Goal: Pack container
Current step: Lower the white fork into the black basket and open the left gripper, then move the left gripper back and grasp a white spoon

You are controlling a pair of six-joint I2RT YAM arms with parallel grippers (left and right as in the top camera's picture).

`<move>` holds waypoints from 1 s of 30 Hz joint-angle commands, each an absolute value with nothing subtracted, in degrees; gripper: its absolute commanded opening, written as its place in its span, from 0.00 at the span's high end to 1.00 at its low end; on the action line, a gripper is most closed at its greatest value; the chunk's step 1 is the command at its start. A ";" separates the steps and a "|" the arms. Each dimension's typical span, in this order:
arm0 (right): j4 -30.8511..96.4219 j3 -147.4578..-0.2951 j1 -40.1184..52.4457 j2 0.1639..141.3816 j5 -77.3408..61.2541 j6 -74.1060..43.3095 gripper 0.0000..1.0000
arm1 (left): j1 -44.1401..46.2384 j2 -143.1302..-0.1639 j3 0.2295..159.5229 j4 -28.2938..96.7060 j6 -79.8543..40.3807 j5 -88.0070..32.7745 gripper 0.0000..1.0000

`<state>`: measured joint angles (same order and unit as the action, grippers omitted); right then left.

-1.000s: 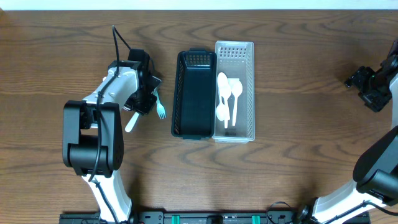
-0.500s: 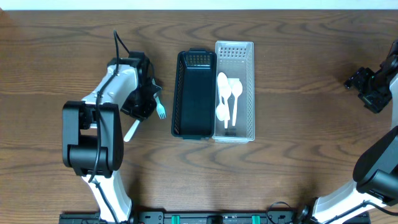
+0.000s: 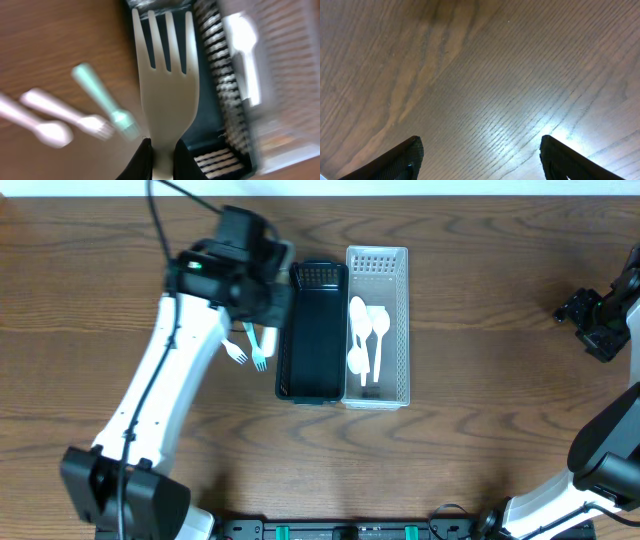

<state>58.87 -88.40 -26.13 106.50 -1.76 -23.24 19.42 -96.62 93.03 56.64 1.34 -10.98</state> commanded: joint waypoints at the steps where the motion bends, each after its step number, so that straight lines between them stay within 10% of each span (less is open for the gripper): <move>1: 58.89 -88.31 -25.85 107.00 -1.93 -23.53 0.22 | 22.85 -100.20 92.49 54.22 -7.57 -12.97 0.94; 19: 58.74 -88.31 -25.85 107.00 -1.93 -23.53 0.20 | 22.96 -106.13 96.29 54.83 -12.47 -9.69 0.63; 30: 58.76 -88.31 -25.85 107.00 -1.96 -23.53 0.18 | 3.90 -102.32 95.79 60.75 -36.97 10.98 0.50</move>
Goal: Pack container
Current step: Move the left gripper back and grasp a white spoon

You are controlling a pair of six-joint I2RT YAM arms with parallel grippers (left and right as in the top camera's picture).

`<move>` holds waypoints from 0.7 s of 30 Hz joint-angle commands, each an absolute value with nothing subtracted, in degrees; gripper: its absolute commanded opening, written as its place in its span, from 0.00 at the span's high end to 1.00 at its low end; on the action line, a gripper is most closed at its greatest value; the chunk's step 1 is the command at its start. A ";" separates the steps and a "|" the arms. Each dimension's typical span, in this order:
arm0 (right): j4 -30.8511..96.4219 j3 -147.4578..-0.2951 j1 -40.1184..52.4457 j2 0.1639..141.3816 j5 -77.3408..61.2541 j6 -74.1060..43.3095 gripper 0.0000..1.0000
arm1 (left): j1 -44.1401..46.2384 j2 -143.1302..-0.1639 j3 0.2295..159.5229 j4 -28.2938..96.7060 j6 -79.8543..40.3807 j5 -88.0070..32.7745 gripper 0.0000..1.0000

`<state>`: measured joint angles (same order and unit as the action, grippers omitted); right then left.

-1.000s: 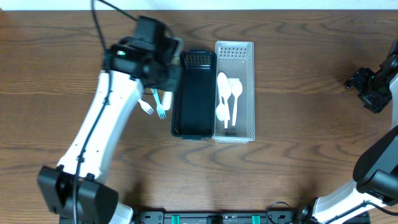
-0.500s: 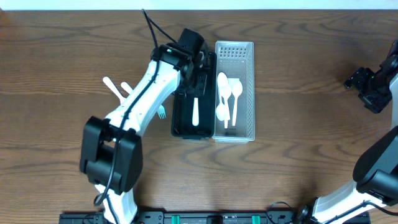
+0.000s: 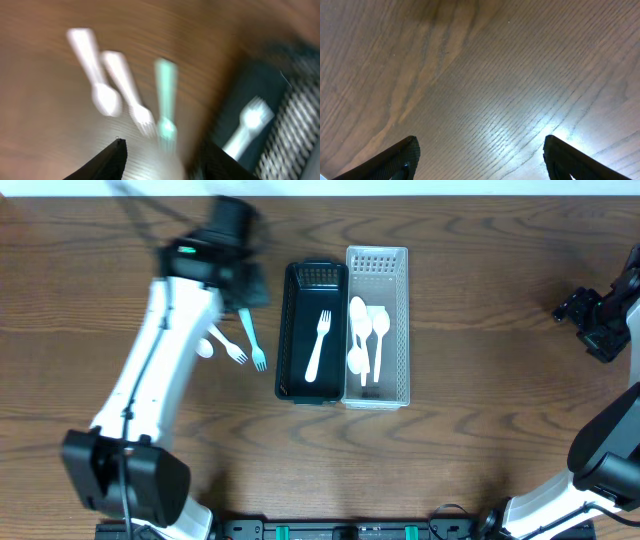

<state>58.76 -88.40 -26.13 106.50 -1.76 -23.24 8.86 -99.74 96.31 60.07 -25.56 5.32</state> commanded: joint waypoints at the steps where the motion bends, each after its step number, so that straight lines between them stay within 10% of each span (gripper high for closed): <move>1: 58.78 -88.31 -25.85 107.00 -1.96 -23.53 0.18 | 1.74 -103.26 95.79 60.58 -39.29 10.92 0.50; 21: 58.78 -88.31 -25.85 107.00 -1.93 -23.53 0.19 | -10.07 -122.98 95.79 54.81 -34.13 -6.70 0.51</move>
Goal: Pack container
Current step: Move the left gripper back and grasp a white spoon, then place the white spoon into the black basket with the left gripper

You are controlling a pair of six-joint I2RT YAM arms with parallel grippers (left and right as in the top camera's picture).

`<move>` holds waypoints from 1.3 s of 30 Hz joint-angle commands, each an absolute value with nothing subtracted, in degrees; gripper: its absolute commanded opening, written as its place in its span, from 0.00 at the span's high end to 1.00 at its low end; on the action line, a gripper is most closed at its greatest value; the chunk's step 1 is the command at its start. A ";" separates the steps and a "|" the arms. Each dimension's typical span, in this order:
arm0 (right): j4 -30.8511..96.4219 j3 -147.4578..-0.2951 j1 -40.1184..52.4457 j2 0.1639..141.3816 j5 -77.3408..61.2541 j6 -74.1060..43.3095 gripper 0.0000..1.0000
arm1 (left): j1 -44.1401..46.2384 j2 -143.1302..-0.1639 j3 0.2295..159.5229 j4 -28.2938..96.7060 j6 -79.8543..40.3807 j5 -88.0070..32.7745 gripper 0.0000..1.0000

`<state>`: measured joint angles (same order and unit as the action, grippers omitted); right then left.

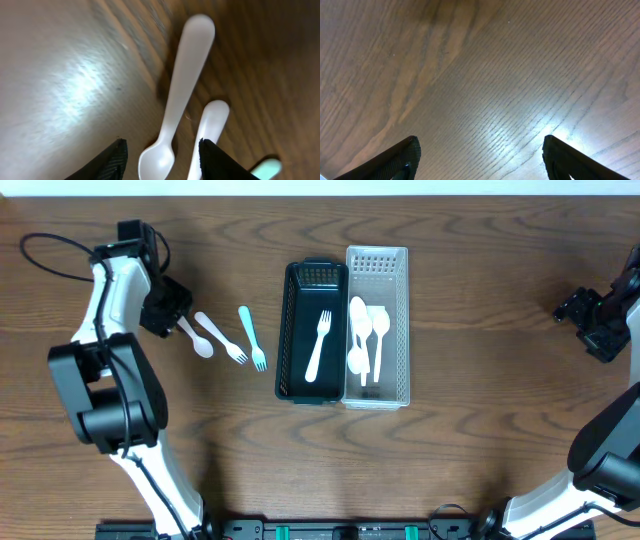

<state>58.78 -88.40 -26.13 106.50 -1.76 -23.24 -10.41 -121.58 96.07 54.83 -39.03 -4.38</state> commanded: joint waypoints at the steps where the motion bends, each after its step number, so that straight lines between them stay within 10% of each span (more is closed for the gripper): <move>1: 58.78 -88.31 -25.85 107.00 -1.93 -23.53 0.19 | -10.04 -123.44 95.79 54.85 -32.36 -6.68 0.51; 23: 59.00 -88.31 -25.85 107.00 -1.72 -23.53 0.20 | -10.00 -128.44 95.68 54.22 -26.15 -6.63 0.56; 39: 59.20 -88.31 -25.87 107.00 -1.52 -23.51 0.20 | -10.00 -128.35 95.72 56.42 -25.04 -6.66 0.94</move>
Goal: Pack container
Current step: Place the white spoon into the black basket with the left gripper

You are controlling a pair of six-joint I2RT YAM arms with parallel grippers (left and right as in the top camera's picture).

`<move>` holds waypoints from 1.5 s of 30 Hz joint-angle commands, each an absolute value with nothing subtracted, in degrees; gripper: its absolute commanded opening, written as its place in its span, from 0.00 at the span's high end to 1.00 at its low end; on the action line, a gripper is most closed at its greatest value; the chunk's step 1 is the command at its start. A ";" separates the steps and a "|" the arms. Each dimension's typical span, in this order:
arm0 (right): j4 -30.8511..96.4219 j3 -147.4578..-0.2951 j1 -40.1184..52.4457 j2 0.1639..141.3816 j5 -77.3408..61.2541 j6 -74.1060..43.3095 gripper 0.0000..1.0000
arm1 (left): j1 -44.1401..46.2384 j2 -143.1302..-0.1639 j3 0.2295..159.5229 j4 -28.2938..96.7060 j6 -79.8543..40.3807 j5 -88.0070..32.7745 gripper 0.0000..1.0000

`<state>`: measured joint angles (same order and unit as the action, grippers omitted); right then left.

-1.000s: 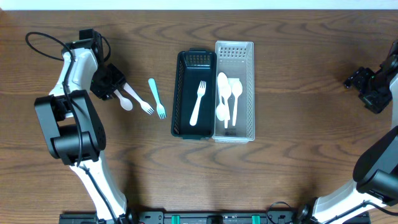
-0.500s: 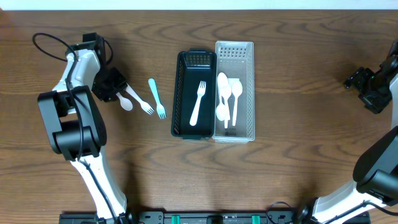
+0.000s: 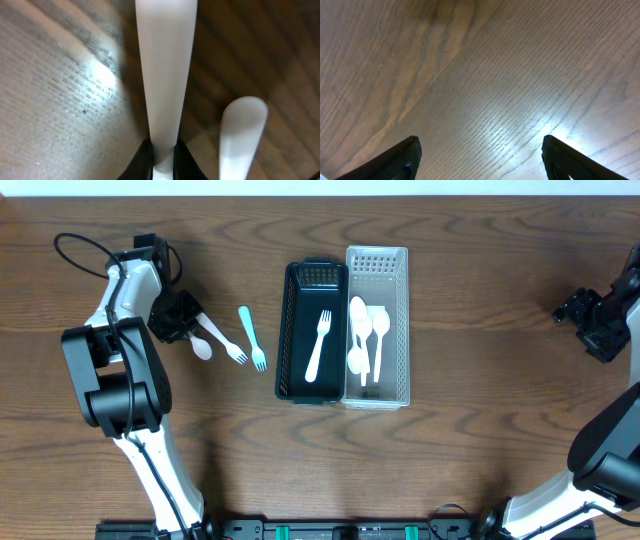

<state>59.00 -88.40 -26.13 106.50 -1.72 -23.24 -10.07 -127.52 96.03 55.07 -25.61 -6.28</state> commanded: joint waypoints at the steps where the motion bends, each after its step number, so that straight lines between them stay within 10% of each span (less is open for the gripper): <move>1: 59.18 -88.31 -25.87 107.00 -1.52 -23.51 0.20 | -10.00 -128.16 95.83 57.25 -24.64 -6.68 0.94; 29: 59.46 -88.31 -25.85 107.00 -1.96 -23.53 0.20 | 26.09 -108.29 94.32 58.83 -11.20 -3.86 0.92; 33: 59.59 -88.31 -25.85 107.00 -1.96 -23.53 0.20 | 26.11 -112.05 94.35 56.66 -11.18 -3.86 0.83; 38: 59.55 -88.31 -25.85 107.00 -1.96 -23.53 0.19 | 25.85 -110.48 97.01 57.76 -11.44 -4.03 0.41; 45: 59.48 -88.31 -25.85 107.00 -1.93 -23.53 0.19 | 19.38 -105.45 98.54 59.29 -17.63 2.44 0.42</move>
<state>59.35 -88.40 -26.13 106.50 -1.74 -23.24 23.81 -108.29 96.62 58.22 -12.80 -3.70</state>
